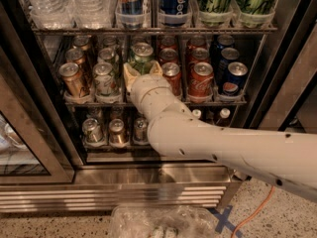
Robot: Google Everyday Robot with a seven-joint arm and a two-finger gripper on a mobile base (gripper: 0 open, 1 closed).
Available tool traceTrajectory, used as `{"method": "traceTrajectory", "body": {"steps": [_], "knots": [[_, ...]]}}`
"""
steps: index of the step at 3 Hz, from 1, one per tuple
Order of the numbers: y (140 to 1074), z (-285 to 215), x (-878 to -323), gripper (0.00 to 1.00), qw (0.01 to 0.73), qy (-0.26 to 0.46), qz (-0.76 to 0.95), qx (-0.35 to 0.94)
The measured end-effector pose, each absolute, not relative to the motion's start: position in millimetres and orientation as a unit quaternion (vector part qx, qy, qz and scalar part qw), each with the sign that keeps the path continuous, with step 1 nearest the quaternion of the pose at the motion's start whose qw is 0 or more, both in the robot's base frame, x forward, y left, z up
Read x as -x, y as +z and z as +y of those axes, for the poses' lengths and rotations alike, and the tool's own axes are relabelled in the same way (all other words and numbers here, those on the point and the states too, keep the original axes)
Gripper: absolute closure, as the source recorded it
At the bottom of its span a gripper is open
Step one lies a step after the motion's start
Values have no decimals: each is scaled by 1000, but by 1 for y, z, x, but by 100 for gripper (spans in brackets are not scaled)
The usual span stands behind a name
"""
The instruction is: Pick green can from middle shelf of fridge
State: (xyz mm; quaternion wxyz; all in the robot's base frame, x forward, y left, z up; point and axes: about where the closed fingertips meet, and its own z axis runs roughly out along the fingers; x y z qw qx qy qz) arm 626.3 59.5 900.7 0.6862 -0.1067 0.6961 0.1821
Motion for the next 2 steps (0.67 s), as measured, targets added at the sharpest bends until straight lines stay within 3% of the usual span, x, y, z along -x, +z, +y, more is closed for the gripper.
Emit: {"method": "traceTrajectory", "body": {"steps": [2], "knots": [[897,64,-620,100,603,365,706,69]]}}
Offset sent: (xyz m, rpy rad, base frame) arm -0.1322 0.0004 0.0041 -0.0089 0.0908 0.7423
